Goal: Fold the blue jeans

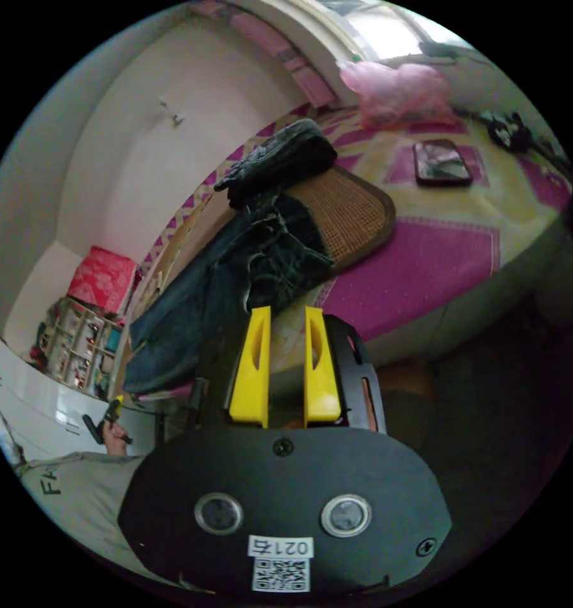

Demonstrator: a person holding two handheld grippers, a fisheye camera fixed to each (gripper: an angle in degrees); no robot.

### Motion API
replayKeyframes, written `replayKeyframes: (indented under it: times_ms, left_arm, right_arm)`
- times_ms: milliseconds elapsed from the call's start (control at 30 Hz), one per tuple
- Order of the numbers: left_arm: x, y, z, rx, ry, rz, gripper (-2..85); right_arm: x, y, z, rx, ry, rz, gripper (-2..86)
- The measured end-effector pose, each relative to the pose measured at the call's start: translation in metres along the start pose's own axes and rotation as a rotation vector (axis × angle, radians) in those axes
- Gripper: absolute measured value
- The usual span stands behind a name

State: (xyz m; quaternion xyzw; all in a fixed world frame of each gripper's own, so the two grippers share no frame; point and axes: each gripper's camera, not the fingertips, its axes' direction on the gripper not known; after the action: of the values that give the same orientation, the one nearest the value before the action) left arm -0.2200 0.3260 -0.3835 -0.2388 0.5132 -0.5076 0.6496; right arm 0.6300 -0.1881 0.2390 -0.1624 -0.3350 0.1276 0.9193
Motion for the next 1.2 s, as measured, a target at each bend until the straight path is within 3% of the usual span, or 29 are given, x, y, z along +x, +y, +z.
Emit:
replayKeyframes:
  times_ms: [200, 433, 900, 1200]
  left_arm:
    - [-0.044, -0.004, 0.004, 0.001, 0.075, -0.183, 8.7]
    - [-0.094, -0.016, 0.001, 0.066, 0.142, -0.362, 8.1]
    - [-0.13, -0.067, 0.019, 0.052, 0.16, -0.464, 7.4]
    - [-0.134, -0.09, 0.023, 0.031, 0.073, -0.436, 7.0]
  right_arm:
    - [0.046, -0.011, -0.002, 0.05, -0.181, 0.194, 8.4]
    - [0.066, -0.028, -0.015, 0.04, -0.265, 0.233, 10.0]
    - [0.091, -0.048, -0.021, -0.015, -0.338, 0.262, 10.3]
    - [0.103, -0.054, -0.013, -0.016, -0.343, 0.279, 9.6]
